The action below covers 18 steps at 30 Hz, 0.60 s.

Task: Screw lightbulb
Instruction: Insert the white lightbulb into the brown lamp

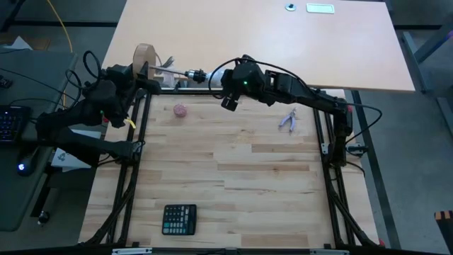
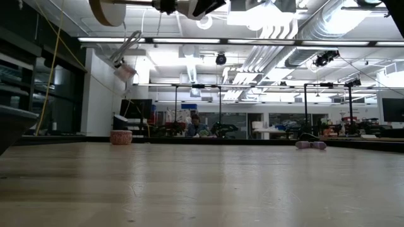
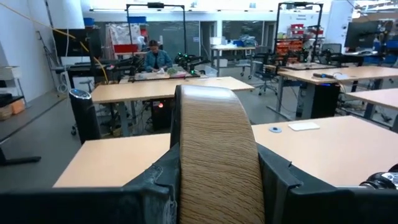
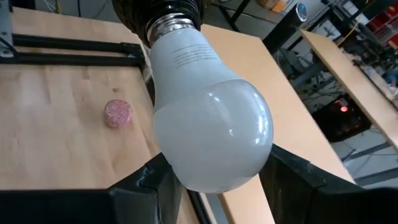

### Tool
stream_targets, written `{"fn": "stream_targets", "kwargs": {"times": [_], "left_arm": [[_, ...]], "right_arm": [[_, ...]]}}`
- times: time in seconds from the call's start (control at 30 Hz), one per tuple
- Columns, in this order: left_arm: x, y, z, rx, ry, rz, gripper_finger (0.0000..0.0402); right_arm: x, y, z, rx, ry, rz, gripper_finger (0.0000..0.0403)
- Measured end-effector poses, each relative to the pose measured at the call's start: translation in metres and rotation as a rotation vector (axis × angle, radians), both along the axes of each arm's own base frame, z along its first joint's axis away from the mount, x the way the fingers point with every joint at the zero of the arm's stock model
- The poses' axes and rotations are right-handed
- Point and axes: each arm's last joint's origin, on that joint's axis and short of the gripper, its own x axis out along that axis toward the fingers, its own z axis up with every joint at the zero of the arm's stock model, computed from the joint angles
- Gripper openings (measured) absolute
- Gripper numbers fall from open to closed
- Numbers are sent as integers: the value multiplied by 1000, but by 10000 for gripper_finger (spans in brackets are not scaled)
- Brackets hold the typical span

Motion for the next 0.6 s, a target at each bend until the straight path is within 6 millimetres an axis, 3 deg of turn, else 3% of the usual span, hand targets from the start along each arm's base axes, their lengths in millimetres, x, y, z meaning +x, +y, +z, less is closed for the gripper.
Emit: {"fn": "stream_targets", "kwargs": {"times": [0.6], "left_arm": [[12, 1, -1, -2, -16, 47, 115]], "right_arm": [[-1, 0, -2, 102, -50, -21, 177]]}}
